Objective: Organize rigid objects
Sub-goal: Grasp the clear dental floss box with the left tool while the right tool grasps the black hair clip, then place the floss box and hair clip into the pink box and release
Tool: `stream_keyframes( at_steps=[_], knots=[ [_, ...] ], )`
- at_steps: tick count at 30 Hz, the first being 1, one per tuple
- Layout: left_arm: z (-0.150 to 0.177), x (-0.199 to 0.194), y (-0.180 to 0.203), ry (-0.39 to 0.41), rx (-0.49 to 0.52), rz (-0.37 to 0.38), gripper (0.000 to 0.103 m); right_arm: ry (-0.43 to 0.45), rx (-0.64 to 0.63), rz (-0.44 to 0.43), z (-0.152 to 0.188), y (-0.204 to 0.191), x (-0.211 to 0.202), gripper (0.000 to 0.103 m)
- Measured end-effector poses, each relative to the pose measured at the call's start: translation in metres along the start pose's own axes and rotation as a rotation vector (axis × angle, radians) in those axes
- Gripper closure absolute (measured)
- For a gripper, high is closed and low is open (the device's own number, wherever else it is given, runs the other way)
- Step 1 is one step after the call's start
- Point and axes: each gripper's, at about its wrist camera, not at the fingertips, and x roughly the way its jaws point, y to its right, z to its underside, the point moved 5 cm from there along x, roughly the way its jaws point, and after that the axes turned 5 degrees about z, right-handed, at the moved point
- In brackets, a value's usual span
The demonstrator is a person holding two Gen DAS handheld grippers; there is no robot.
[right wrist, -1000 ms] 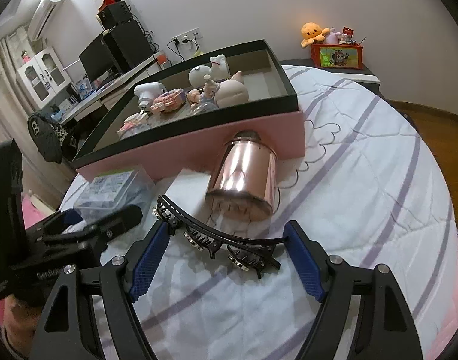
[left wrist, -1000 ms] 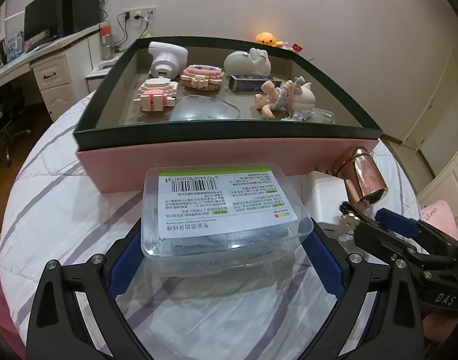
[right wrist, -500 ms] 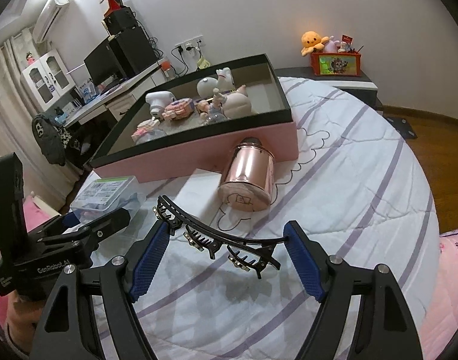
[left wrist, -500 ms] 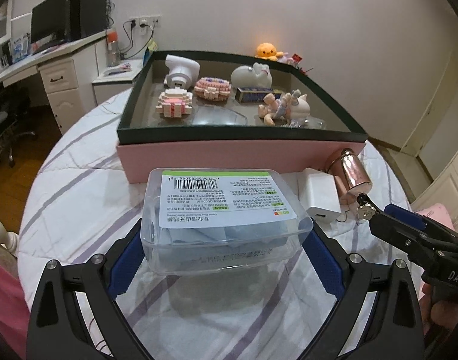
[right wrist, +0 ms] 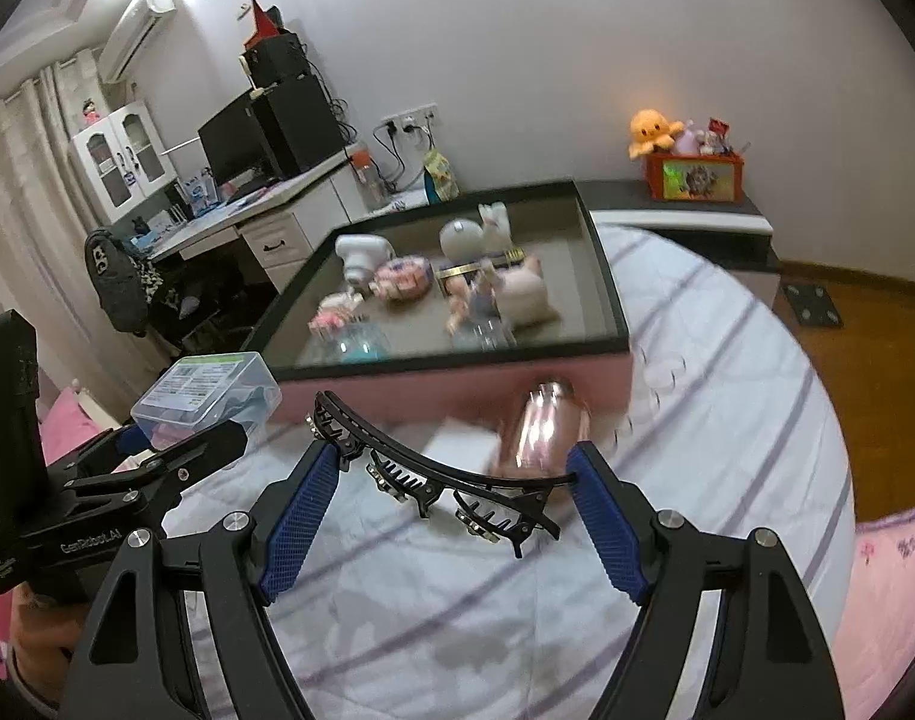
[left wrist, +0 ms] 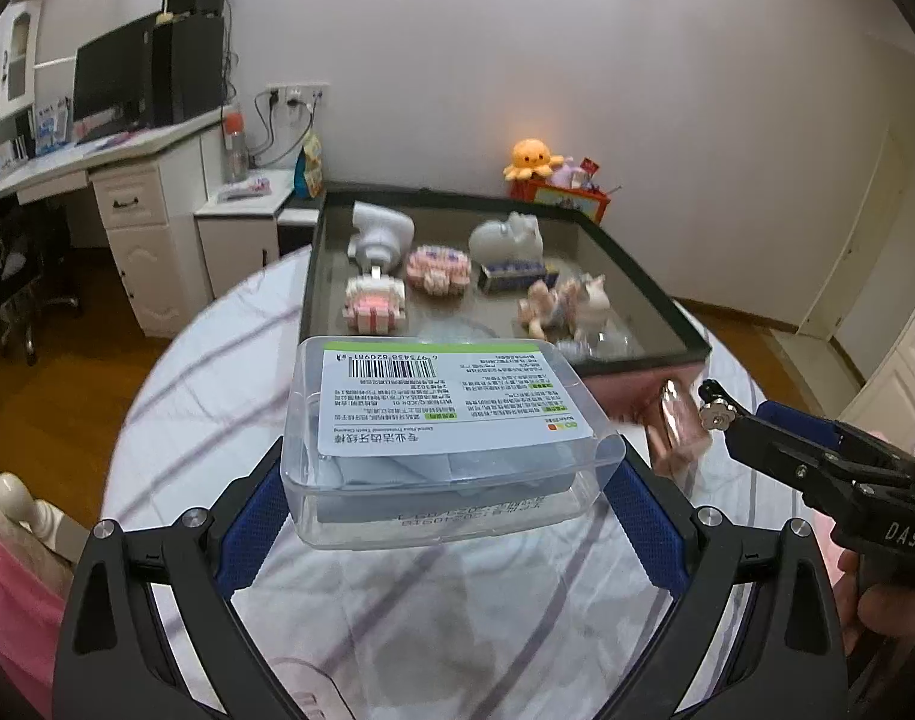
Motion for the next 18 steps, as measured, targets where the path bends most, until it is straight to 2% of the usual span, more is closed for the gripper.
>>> stream_keyframes(
  at_steps=[10,18],
  knots=[
    [-0.054,0.006,-0.006,0.081,0.024,-0.016,0.005,0.075,-0.015,0.029,-0.061,0.009,0.010,0.024],
    [-0.093,0.025,-0.010,0.123,0.038,-0.023,0.005,0.077,-0.004,0.040,-0.093,0.016,0.039,0.024]
  ],
)
